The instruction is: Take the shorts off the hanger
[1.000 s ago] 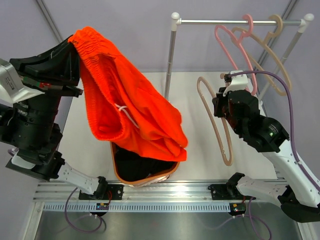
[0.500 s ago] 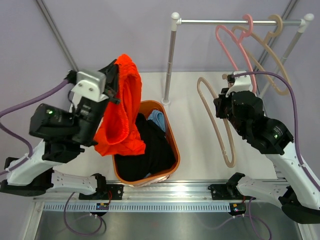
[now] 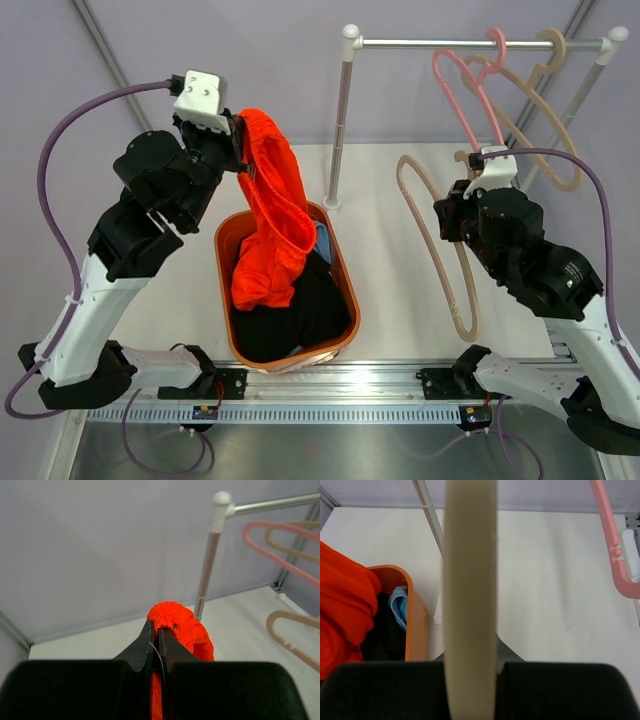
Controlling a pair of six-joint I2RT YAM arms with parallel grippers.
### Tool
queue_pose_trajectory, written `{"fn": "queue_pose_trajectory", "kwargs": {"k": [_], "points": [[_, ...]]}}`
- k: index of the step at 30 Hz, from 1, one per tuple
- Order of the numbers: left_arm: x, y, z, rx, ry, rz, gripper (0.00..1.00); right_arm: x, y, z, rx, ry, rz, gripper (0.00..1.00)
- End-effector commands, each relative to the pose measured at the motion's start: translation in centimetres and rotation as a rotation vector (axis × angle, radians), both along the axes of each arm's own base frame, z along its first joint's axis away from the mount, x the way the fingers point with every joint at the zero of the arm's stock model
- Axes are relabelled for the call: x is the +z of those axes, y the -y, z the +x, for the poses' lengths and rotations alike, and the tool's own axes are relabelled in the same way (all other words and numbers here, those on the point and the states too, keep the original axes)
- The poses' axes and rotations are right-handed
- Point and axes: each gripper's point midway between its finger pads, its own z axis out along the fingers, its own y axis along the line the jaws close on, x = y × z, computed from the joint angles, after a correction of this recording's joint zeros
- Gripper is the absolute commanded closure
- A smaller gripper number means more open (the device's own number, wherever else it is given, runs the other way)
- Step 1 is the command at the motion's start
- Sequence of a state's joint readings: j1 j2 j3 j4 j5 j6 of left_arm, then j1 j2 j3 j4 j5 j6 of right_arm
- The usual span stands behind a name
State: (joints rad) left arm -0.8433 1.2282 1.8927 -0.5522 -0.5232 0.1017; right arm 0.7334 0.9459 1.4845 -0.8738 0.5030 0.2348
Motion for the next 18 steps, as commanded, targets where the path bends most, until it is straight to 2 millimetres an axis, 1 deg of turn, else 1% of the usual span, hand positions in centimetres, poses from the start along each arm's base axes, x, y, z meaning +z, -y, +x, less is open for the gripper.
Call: {"fn": "queue_pose_trajectory", "kwargs": {"k": [1, 2, 3, 4, 5, 6, 8, 9, 10, 11, 12, 13, 14, 15, 16, 17, 18], "points": [[-1.7, -1.5, -0.9, -0.023, -0.096, -0.193, 1.00, 1.4, -0.2, -0.7, 0.028, 0.023, 0.047, 1.00], [-4.9, -1.1, -0.4, -0.016, -0.152, -0.171, 1.00, 1.4, -0.1, -0.8, 0.027, 0.025, 0.049, 1.00], [-5.1, -1.9, -1.6, -0.021, -0.155, -0.232, 1.00, 1.5, 0.0, -0.9, 0.028, 0.028, 0.048, 1.00], [-5.9, -1.8, -1.9, -0.037, -0.165, -0.252, 1.00, 1.5, 0.1, -0.9, 0.026, 0.032, 0.046, 1.00], [-9.2, -1.3, -1.7, -0.037, -0.225, -0.230, 1.00, 1.4, 0.1, -0.9, 0.027, 0.029, 0.041, 1.00], [-9.9, -1.4, -2.5, -0.052, -0.245, -0.278, 0.99, 1.4, 0.1, -0.9, 0.027, 0.029, 0.037, 1.00], [-12.8, -0.6, -3.0, -0.082, -0.322, -0.304, 1.00, 1.4, 0.1, -0.9, 0.032, 0.027, 0.021, 1.00], [-16.2, -0.3, -3.3, -0.081, -0.381, -0.286, 1.00, 1.4, 0.1, -0.8, 0.031, 0.025, 0.013, 1.00], [-17.8, 0.3, -3.7, -0.112, -0.417, -0.287, 1.00, 1.4, 0.2, -0.8, 0.031, 0.028, 0.000, 1.00], [-19.3, 0.5, -3.9, -0.115, -0.442, -0.292, 1.00, 1.4, 0.2, -0.7, 0.030, 0.030, -0.007, 1.00], [-22.9, 0.6, -4.0, -0.099, -0.512, -0.284, 1.00, 1.5, 0.3, -0.7, 0.030, 0.034, -0.011, 1.00], [-23.9, 0.7, -4.6, -0.120, -0.528, -0.291, 0.99, 1.3, 0.3, -0.6, 0.033, 0.036, -0.025, 1.00], [-25.1, 0.7, -4.8, -0.118, -0.548, -0.286, 0.98, 1.5, 0.2, -0.4, 0.033, 0.043, -0.026, 1.00], [-26.5, 0.6, -5.1, -0.107, -0.577, -0.287, 0.94, 1.4, 0.1, -0.2, 0.032, 0.045, -0.035, 1.00], [-28.7, 0.7, -5.6, -0.115, -0.619, -0.265, 0.92, 1.4, -0.1, -0.1, 0.045, 0.049, -0.048, 1.00], [-29.7, 0.8, -5.8, -0.120, -0.643, -0.258, 0.87, 1.6, -0.3, 0.1, 0.051, 0.059, -0.048, 1.00], [-30.8, 0.7, -6.2, -0.118, -0.672, -0.245, 0.78, 1.6, -0.5, 0.3, 0.061, 0.063, -0.054, 1.00]]}}
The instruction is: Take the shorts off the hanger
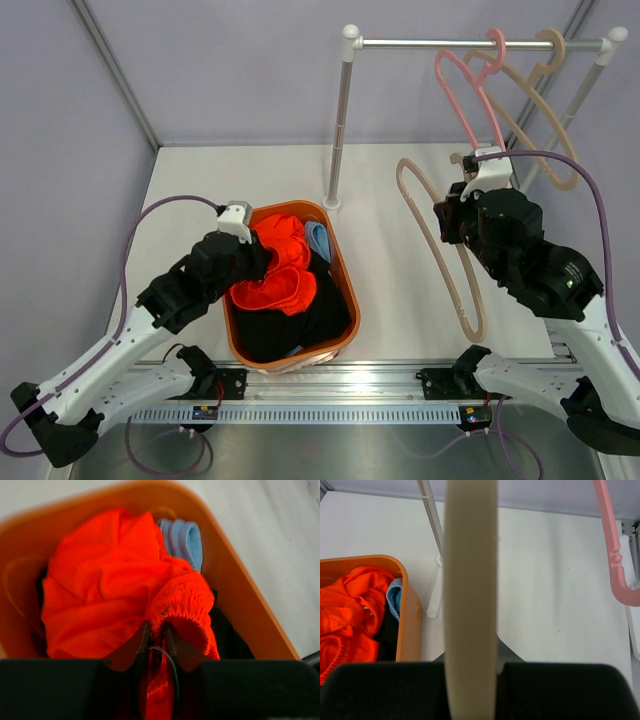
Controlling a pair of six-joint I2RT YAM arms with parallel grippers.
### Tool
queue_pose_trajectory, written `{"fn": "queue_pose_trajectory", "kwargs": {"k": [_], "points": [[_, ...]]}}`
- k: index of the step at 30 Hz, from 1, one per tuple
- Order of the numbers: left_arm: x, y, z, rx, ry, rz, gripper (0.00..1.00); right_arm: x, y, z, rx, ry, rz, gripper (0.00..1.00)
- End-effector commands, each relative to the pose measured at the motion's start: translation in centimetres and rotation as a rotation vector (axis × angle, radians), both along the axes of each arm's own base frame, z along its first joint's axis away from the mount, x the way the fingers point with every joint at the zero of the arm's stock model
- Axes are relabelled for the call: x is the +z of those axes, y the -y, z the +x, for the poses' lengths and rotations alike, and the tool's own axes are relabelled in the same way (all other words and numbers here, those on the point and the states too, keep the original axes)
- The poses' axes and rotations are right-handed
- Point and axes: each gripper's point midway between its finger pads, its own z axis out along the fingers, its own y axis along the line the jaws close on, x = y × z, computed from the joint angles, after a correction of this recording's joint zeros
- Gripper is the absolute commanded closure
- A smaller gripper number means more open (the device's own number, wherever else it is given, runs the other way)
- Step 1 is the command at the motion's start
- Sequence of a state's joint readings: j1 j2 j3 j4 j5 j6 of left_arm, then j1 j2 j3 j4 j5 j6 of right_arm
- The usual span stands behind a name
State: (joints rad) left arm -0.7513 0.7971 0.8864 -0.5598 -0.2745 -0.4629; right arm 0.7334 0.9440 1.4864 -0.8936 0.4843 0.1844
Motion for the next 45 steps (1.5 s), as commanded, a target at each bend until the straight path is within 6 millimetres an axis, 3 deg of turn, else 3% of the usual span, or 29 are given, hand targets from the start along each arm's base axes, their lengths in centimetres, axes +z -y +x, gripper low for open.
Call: {"fn": "queue_pose_trajectory", "kwargs": {"k": [1, 2, 3, 7, 9, 13, 17, 22, 27, 34, 35, 36, 42, 44, 45], "points": [[-1.6, 1.3, -1.2, -0.034, -0.063, -0.100, 0.67, 2.0, -1.1, 0.6, 0.060, 0.073, -0.014, 1.00], [-2.0, 1.2, -1.5, -0.041, -0.071, -0.101, 0.54, 2.6, -1.3, 0.8, 0.071, 0.096, -0.004, 1.00], [-2.5, 1.1, -1.8, -0.048, -0.083, -0.093, 0.34, 2.8, -1.4, 0.9, 0.080, 0.104, -0.004, 1.00], [-2.2, 0.0, -2.8, -0.067, -0.078, -0.048, 0.02, 3.8, -1.9, 1.5, 0.141, 0.140, 0.002, 1.00], [-1.3, -0.7, -3.1, -0.070, -0.050, -0.034, 0.01, 4.1, -1.6, 2.4, 0.134, 0.149, 0.005, 1.00], [-1.3, -2.0, -3.6, -0.056, -0.034, 0.000, 0.01, 4.4, -1.7, 4.5, 0.152, 0.143, 0.028, 1.00], [-2.0, -3.5, -3.9, -0.025, -0.016, 0.042, 0.01, 4.8, -1.9, 7.7, 0.123, 0.156, 0.025, 1.00], [-0.2, -4.6, -5.2, -0.032, 0.019, 0.018, 0.01, 6.1, -2.1, 12.3, 0.023, 0.200, 0.027, 1.00], [1.2, -4.6, -5.9, -0.069, 0.083, -0.017, 0.01, 7.6, -1.2, 16.0, -0.075, 0.281, -0.009, 1.00], [0.7, -4.2, -6.1, -0.097, 0.107, -0.035, 0.01, 9.7, -1.0, 19.5, -0.108, 0.340, 0.012, 1.00], [0.6, -4.2, -6.2, -0.097, 0.108, -0.036, 0.01, 9.3, -1.2, 20.4, -0.108, 0.333, 0.009, 1.00], [0.8, -4.2, -6.4, -0.107, 0.120, -0.048, 0.01, 10.3, -1.2, 20.7, -0.107, 0.356, 0.014, 1.00], [1.3, -4.3, -7.0, -0.124, 0.148, -0.072, 0.01, 10.5, -1.7, 24.4, -0.092, 0.332, 0.027, 1.00], [1.4, -4.3, -7.1, -0.123, 0.153, -0.079, 0.01, 9.7, -1.9, 25.9, -0.095, 0.319, 0.025, 1.00], [1.4, -4.4, -7.1, -0.123, 0.154, -0.080, 0.01, 10.7, -1.9, 26.1, -0.094, 0.340, 0.035, 1.00]]}}
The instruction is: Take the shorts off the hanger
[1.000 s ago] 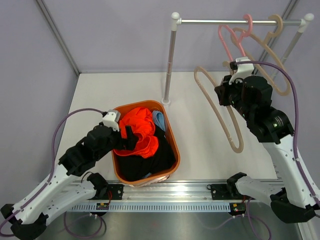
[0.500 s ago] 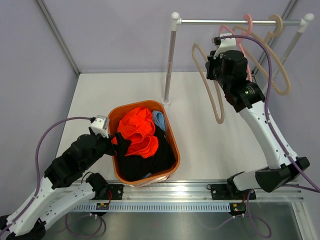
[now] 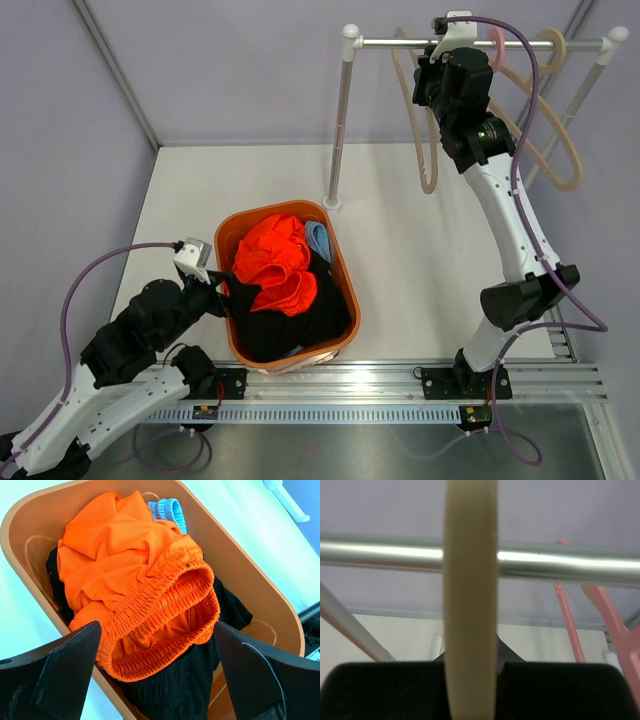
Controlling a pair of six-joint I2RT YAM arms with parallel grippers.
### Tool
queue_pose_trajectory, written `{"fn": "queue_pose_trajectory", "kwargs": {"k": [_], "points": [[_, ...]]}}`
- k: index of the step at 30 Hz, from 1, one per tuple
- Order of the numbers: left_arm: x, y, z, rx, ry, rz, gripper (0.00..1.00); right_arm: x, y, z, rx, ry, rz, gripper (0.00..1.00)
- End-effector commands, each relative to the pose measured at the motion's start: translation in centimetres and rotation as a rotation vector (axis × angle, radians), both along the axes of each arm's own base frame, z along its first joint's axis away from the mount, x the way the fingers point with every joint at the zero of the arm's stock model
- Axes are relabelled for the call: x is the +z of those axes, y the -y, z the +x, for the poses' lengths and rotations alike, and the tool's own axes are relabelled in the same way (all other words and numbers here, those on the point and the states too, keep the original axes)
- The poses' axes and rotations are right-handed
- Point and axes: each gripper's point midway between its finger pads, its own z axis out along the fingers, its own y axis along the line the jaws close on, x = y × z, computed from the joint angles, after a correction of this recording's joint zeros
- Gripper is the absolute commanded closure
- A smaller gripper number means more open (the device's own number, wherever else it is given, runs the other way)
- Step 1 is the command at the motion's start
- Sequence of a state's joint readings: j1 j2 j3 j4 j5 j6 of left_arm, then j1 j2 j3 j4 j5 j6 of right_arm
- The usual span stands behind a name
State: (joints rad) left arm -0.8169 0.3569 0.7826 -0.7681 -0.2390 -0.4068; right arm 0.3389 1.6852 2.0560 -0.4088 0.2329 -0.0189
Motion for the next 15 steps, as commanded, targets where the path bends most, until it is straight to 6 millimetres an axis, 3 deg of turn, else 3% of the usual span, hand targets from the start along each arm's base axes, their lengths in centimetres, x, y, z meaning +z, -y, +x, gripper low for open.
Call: {"fn": "queue_pose_trajectory", "kwargs": {"k": [1, 2, 3, 8, 15], "points": [[1.0, 0.2, 0.3, -0.003, 0.048, -0.029, 0.01, 2.2, -0.3, 1.5, 0.015, 0.057, 0.024, 1.00], [1.0, 0.2, 0.3, -0.003, 0.046, -0.026, 0.01, 1.3, -0.5, 2.6, 0.014, 0.038, 0.019, 1.00], [1.0, 0.2, 0.3, -0.003, 0.048, -0.029, 0.01, 2.3, -0.6, 2.6, 0.023, 0.052, 0.027, 1.00], [0.9, 0.3, 0.3, -0.005, 0.043, -0.023, 0.01, 1.3, -1.3, 4.5, 0.033, 0.025, 0.023, 1.00], [0.8, 0.2, 0.3, 0.000, 0.043, -0.023, 0.01, -0.7, -1.5, 4.5, 0.032, -0.016, 0.061, 1.00]]}}
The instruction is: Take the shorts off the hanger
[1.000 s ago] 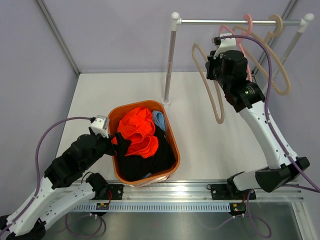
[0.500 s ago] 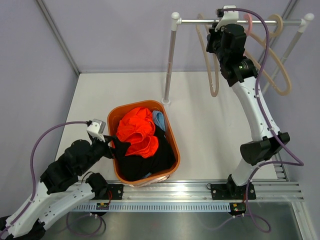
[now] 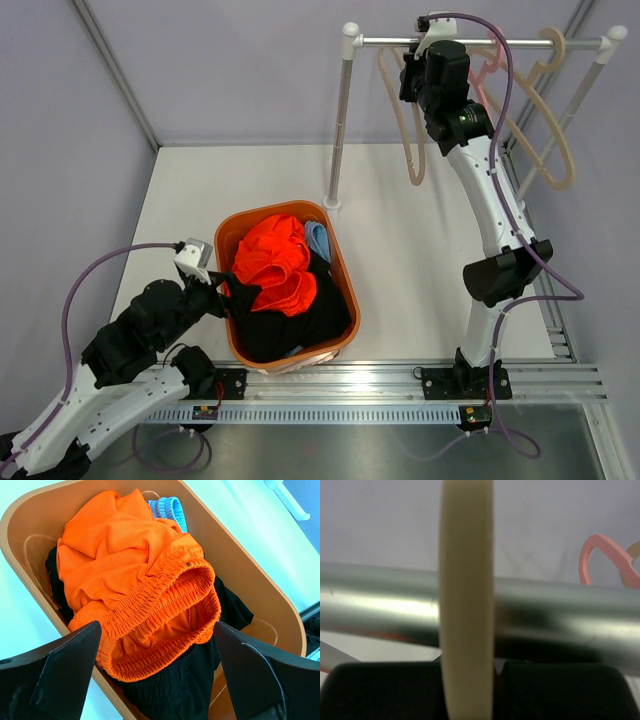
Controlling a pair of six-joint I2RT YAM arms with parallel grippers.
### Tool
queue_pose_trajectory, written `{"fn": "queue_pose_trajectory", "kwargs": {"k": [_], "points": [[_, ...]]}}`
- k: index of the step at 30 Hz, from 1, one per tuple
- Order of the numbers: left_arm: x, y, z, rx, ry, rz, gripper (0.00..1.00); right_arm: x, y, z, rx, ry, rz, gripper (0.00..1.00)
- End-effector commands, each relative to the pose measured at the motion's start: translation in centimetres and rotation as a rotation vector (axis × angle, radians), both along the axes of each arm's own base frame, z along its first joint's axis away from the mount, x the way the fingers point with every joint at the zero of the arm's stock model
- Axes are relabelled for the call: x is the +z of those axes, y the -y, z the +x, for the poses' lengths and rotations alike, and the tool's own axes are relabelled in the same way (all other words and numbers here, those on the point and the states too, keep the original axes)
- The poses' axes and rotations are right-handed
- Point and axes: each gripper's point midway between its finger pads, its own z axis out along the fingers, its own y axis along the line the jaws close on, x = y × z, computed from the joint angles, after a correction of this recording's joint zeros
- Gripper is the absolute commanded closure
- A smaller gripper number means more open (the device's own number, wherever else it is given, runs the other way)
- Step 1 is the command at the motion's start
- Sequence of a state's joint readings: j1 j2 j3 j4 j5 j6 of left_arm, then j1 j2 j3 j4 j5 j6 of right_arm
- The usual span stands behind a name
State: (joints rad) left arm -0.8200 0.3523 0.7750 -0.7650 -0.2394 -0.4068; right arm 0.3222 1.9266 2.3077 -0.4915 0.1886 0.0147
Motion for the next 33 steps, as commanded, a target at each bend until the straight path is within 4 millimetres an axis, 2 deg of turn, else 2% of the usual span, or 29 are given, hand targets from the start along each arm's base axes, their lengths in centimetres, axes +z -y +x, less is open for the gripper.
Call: {"fn": "queue_pose_trajectory", "kwargs": {"k": [1, 5, 12, 16, 25, 27, 33], "points": [[0.9, 0.1, 0.3, 0.002, 0.042, -0.022, 0.01, 1.8, 0.3, -0.8, 0.007, 0.048, 0.050, 1.00], [0.9, 0.2, 0.4, 0.001, 0.042, -0.022, 0.01, 0.7, 0.3, -1.0, 0.010, 0.019, 0.044, 0.99], [1.0, 0.2, 0.3, 0.002, 0.044, -0.026, 0.01, -0.1, 0.6, -1.3, -0.004, 0.000, 0.041, 0.89], [1.0, 0.2, 0.3, 0.001, 0.043, -0.024, 0.01, 1.0, 0.5, -2.1, 0.005, 0.016, 0.065, 0.82], [1.1, 0.0, 0.2, 0.005, 0.050, -0.034, 0.01, 3.6, 1.1, -3.9, -0.011, 0.040, 0.136, 0.53], [1.2, -0.1, 0.1, 0.005, 0.055, -0.037, 0.01, 4.4, 1.4, -4.8, -0.020, 0.050, 0.167, 0.48], [1.4, -0.2, 0.1, 0.007, 0.060, -0.045, 0.01, 5.8, 2.1, -7.8, -0.023, 0.067, 0.233, 0.41]]}}
